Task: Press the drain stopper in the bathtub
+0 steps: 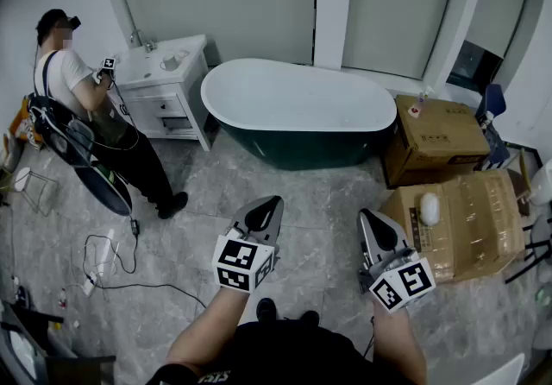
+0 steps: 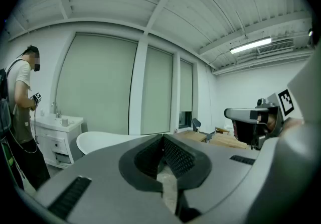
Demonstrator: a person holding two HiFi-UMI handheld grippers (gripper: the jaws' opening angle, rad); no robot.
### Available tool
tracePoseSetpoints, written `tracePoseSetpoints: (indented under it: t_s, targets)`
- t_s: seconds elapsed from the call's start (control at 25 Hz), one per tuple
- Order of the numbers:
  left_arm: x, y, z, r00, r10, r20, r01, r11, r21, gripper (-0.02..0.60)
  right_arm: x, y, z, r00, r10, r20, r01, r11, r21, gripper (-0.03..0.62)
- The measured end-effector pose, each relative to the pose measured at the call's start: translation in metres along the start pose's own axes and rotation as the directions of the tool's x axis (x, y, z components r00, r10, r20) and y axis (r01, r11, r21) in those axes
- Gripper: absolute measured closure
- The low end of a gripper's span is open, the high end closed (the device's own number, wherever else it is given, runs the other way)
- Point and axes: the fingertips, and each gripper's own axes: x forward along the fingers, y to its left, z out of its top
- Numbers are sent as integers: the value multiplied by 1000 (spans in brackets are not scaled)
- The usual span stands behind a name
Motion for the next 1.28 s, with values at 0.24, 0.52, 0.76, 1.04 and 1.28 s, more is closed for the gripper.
tracePoseSetpoints:
  t_s: [0.24,0.52,0.76,1.04,1.28]
  targets:
    - [-4,-13,-4,1000,3,-2,-3,1000,0,568,-16,0,-7,1000,6,-12,-6,1000,12,583]
    - [-10,-30,-11,1000,16,-7,-16,1000,-3,568,-42,-3,-8,1000,17,8,-17,997,69,583]
    - [-12,-63,-12,1000,-6,13,6,1000,5,568,-72,-14,-9,999,-4,34,1,994,112,582]
    - [10,-73,-14,1000,-24,2,24,1000,-19,568,-76,-27,-16,1000,5,-10,-4,994,106,580]
    - [57,-60,-17,999,-42,-1,41,999,-31,568,-45,-68,-30,998,-29,-53,36,992,120,580]
